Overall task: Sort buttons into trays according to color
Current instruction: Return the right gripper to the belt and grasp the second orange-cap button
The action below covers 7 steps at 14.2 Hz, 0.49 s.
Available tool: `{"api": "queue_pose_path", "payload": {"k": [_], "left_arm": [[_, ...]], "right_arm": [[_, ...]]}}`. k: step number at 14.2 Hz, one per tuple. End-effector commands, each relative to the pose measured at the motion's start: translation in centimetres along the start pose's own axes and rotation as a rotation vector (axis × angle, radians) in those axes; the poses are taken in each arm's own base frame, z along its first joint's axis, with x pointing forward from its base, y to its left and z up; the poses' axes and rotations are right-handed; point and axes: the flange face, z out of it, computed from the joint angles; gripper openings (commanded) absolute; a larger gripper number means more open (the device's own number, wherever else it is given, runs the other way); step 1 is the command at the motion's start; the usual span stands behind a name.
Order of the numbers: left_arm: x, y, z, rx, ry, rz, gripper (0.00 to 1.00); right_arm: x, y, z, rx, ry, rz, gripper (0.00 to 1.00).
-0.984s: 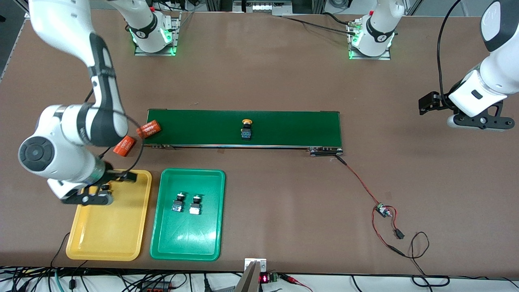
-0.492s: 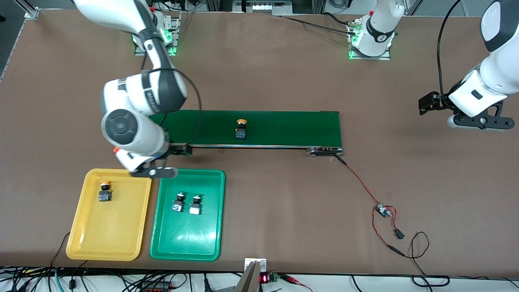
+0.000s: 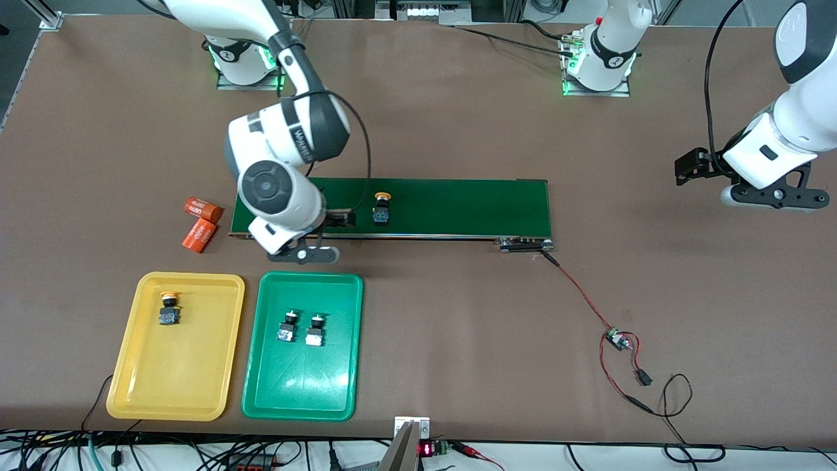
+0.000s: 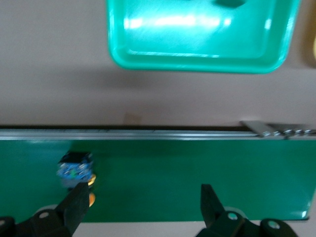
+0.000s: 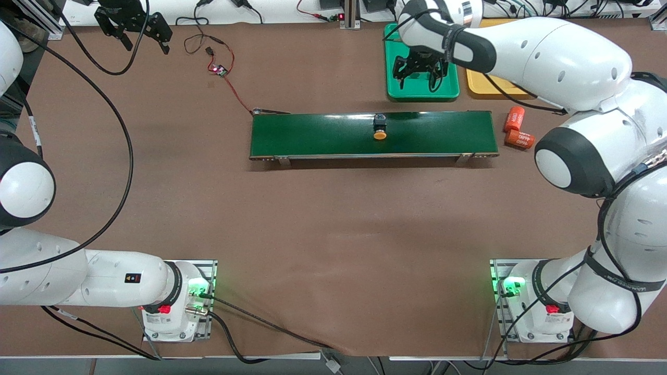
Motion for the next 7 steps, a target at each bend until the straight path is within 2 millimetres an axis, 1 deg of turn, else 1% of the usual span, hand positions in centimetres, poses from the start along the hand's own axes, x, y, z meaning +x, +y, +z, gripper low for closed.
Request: {"api": "queue_pose_path", "payload": {"k": [1, 4, 5, 6, 7], "left_arm": [[0.4, 0.0, -0.6, 0.0, 0.004, 0.006, 1.0], [0.4, 0.3, -0.5, -0.004, 0.001, 0.009, 1.0], [0.3, 0.5, -0.6, -0.004, 0.001, 0.012, 1.0], [0.3, 0.6, -0.6, -0.004, 0.001, 0.013, 1.0], [0.3, 0.6, -0.6, -0.004, 0.001, 0.013, 1.0]], "right_arm": [[-2.5, -2.6, 1.0, 0.0, -0.007, 0.018, 1.0], [-3.5, -3.9, 3.4, -0.007, 0.005, 0.0, 1.0], [-4.0, -4.6, 3.9, -0.005, 0.014, -0.011, 1.0], [-4.2, -5.1, 4.3, -0.005, 0.022, -0.019, 1.0], [-4.1, -5.1, 5.1, -0.013, 0.021, -0.019, 1.0]]}}
